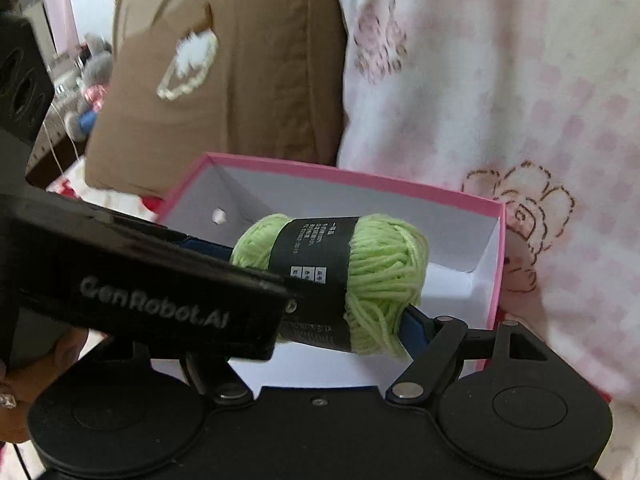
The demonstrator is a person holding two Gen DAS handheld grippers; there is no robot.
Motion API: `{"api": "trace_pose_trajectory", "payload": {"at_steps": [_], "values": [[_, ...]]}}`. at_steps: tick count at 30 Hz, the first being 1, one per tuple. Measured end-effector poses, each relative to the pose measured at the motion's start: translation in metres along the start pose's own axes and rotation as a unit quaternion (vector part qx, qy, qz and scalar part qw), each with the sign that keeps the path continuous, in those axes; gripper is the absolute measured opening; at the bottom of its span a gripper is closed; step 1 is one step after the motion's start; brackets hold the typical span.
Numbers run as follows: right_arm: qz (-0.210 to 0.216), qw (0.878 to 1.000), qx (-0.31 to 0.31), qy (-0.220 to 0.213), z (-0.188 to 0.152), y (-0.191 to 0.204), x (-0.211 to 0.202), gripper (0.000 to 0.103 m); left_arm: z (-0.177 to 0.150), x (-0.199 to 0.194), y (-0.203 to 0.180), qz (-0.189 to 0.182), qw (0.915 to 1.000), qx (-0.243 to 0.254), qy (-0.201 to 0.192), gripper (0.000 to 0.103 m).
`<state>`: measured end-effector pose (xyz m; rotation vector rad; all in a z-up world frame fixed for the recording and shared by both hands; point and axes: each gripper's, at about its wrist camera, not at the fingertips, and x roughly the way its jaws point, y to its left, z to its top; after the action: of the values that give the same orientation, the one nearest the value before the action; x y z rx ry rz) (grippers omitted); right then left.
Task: Organize objects
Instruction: 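Lift the green yarn skein with the left gripper and carry it over the pink box, then lower the yarn skein into the pink box and open the left gripper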
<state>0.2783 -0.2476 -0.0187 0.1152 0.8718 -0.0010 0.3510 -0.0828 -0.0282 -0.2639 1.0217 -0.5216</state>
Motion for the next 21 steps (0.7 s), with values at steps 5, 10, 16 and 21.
{"api": "trace_pose_trajectory", "payload": {"at_steps": [5,10,16,21], "values": [[-0.055,0.998,-0.038,0.012,-0.001,0.009,0.019,0.073,-0.004,0.016,0.010,-0.011,0.9997,-0.022,-0.004,0.067],[-0.091,0.995,-0.045,0.014,-0.003,0.015,0.031,0.073,-0.003,0.024,0.015,-0.001,0.9992,-0.039,-0.008,0.066],[-0.109,0.993,-0.034,0.023,0.006,0.017,0.054,0.073,-0.001,0.028,0.033,-0.002,0.9951,-0.098,-0.006,0.066],[-0.098,0.992,-0.071,0.036,0.009,0.023,0.051,0.077,-0.002,0.028,0.038,0.007,0.9946,-0.103,-0.010,0.053]]}}
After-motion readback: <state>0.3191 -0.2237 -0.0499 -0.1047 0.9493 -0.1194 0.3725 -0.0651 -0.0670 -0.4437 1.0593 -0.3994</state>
